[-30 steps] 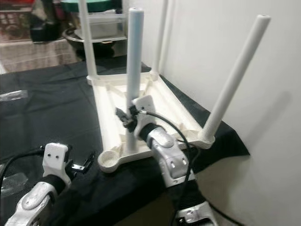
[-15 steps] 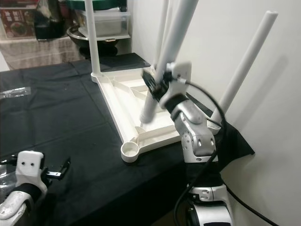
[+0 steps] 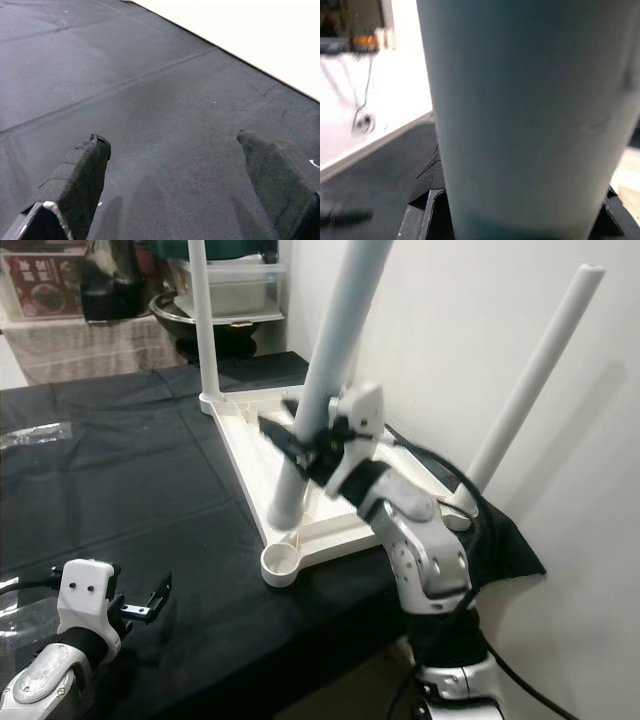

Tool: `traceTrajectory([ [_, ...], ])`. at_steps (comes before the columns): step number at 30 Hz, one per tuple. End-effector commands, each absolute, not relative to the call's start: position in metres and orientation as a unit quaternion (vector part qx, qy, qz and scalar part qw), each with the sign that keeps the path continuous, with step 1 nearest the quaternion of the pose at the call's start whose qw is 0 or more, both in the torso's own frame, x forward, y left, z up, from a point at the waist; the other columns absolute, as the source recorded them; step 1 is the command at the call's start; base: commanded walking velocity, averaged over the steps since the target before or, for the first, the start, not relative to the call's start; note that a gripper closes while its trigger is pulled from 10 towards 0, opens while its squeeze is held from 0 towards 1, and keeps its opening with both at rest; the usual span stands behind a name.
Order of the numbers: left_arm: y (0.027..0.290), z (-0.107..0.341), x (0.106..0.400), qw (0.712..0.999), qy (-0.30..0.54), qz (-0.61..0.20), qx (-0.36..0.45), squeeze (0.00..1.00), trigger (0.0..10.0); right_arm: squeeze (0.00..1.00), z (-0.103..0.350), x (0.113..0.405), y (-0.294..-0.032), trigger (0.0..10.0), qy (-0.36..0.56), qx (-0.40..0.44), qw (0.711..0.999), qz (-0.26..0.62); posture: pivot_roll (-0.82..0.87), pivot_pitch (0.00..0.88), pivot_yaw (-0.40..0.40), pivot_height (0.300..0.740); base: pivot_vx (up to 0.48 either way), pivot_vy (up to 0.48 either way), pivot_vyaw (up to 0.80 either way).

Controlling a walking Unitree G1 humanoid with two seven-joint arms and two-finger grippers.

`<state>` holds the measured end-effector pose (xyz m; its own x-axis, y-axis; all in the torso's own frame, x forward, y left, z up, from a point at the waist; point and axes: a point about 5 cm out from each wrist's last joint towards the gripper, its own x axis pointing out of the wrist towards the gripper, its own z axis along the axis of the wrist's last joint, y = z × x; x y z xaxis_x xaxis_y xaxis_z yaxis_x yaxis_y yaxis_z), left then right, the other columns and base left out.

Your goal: Building children table

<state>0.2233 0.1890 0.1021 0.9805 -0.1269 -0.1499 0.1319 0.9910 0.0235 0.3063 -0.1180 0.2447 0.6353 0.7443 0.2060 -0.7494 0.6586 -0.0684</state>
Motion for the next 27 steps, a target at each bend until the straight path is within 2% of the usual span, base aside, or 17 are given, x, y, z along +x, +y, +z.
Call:
traceTrajectory([
  [1,0.19,0.102,0.223,0.995,0.076,-0.068,0.019,0.0,10.0,0.0,0.247,0.301,-0.116,10.0,-0.113,0.01,0.894,0.433,0.09,0.0,-0.091,0.74,0.0,0.0,0.0],
  [8,0.186,0.103,0.224,0.994,0.075,-0.073,0.015,0.0,10.0,0.0,0.225,0.295,-0.106,10.0,-0.079,0.029,0.891,0.446,0.08,0.0,-0.085,0.74,0.0,0.0,0.0],
  [17,0.186,0.104,0.224,0.994,0.073,-0.076,0.014,0.0,10.0,0.0,0.215,0.304,-0.099,10.0,-0.066,0.033,0.892,0.447,0.1,0.0,-0.089,0.74,0.0,0.0,0.0],
  [24,0.184,0.103,0.222,0.994,0.073,-0.076,0.011,0.0,10.0,0.0,0.21,0.316,-0.106,10.0,-0.05,0.015,0.893,0.447,0.1,0.0,-0.098,0.74,0.0,0.0,0.0],
  [27,0.181,0.102,0.221,0.994,0.075,-0.081,0.009,0.0,10.0,0.0,0.208,0.325,-0.12,10.0,-0.038,0.012,0.901,0.431,0.1,0.0,-0.096,0.74,0.0,0.0,0.0],
])
